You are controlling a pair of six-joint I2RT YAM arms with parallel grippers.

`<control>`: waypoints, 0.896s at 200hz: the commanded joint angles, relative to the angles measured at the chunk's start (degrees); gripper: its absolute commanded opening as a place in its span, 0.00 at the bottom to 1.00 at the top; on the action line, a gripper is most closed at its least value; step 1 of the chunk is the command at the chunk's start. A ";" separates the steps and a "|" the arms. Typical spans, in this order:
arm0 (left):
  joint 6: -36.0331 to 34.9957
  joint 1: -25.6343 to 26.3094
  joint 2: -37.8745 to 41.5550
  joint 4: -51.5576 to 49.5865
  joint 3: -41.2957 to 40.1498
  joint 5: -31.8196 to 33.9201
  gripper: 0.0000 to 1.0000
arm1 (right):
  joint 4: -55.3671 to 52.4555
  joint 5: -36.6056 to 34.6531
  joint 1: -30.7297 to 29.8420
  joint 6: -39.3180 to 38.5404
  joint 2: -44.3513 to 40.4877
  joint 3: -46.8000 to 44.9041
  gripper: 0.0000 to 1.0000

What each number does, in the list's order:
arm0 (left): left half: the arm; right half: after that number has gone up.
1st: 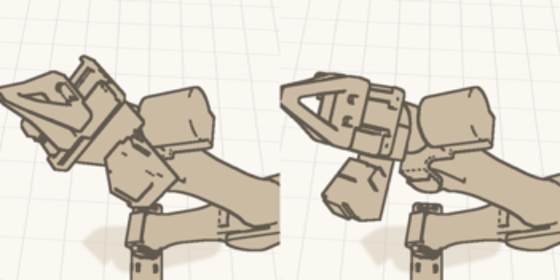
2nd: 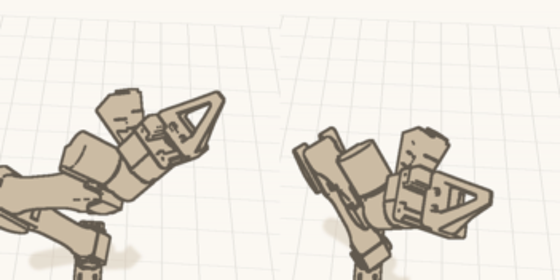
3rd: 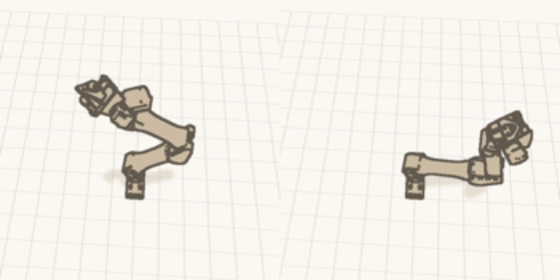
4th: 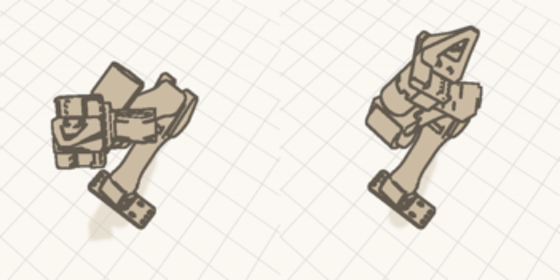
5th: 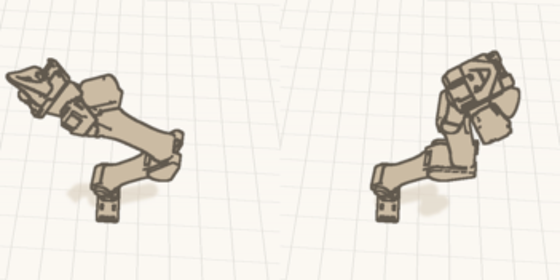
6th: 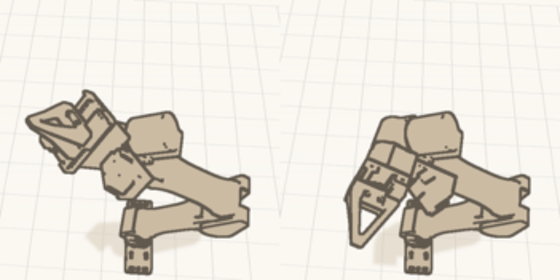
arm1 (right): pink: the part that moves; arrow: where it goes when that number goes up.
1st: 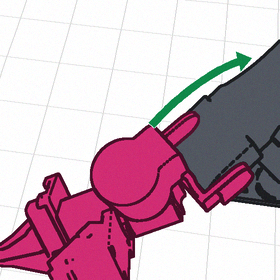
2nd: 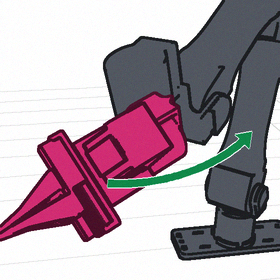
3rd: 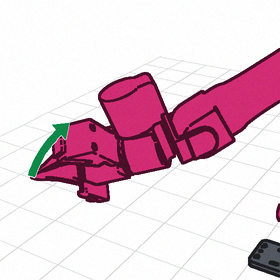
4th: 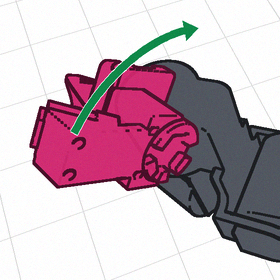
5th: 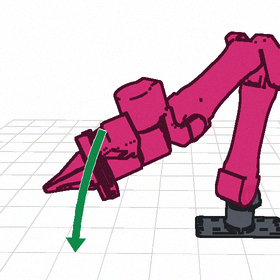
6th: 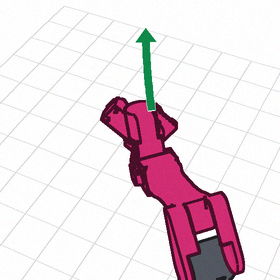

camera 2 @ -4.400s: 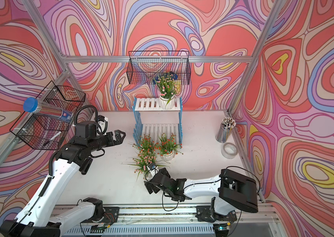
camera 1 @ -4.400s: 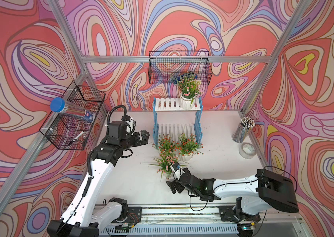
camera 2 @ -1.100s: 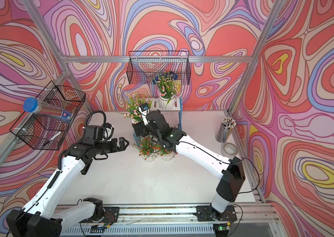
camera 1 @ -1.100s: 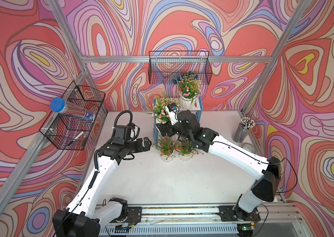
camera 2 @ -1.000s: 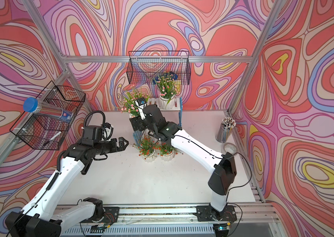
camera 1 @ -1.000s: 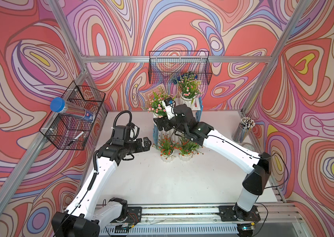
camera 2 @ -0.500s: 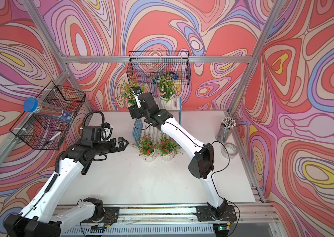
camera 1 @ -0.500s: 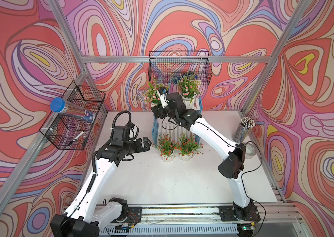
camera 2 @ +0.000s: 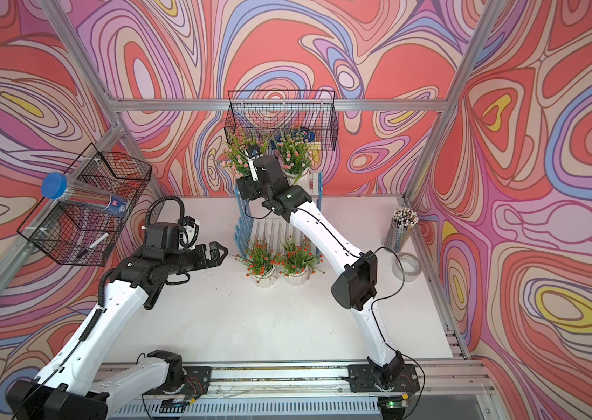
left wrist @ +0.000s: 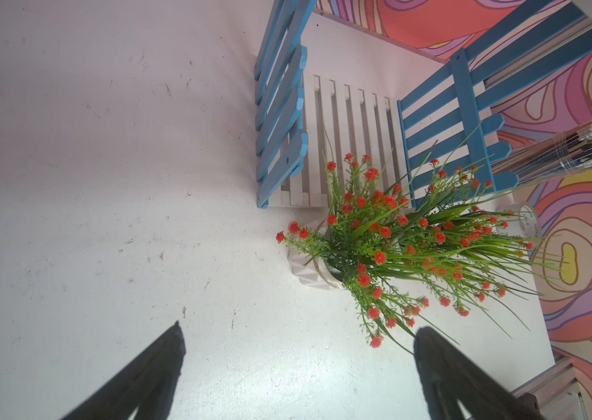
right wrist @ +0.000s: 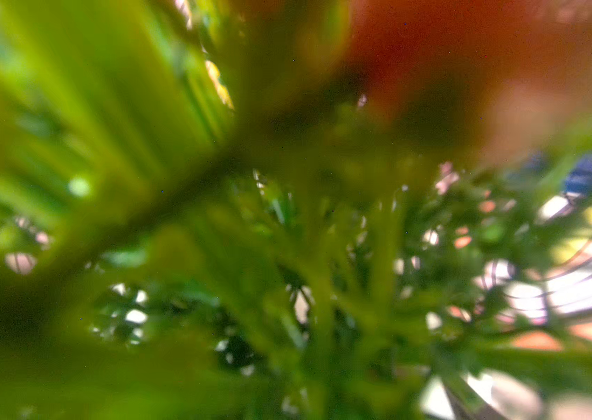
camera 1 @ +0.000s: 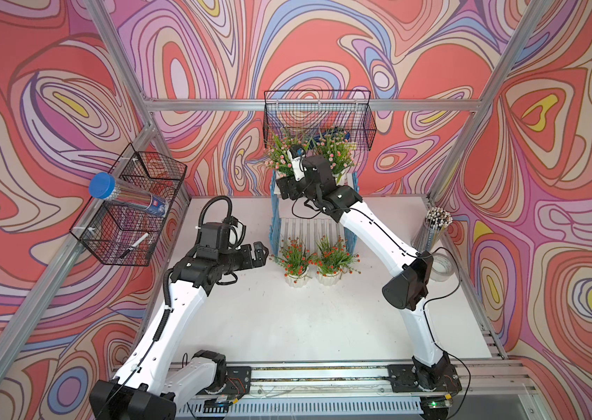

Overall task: Place the baby's breath potted plants on the rack by color
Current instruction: Place the baby's breath potted plant on the rack.

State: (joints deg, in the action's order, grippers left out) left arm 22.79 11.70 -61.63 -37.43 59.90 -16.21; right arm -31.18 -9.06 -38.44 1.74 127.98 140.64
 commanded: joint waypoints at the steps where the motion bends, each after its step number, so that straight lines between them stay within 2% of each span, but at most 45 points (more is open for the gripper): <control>1: 0.94 0.29 0.87 1.21 -1.13 -0.71 1.00 | 3.76 -0.88 0.38 -0.60 0.79 2.75 0.57; 85: 1.01 0.32 1.75 1.09 -1.41 -0.94 1.00 | 4.29 -3.13 1.04 -1.12 3.02 3.24 0.59; 164: 0.70 0.33 2.18 1.10 -1.81 -0.38 1.00 | 4.37 -3.66 2.14 -1.14 4.34 3.47 0.65; 179: 0.38 0.33 2.40 0.64 -1.80 0.02 1.00 | 4.37 -3.90 2.12 -1.41 4.53 3.51 0.71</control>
State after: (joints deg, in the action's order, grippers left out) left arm 23.18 11.70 -60.55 -36.64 58.70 -16.51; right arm -29.65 -11.16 -36.88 1.10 131.26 142.19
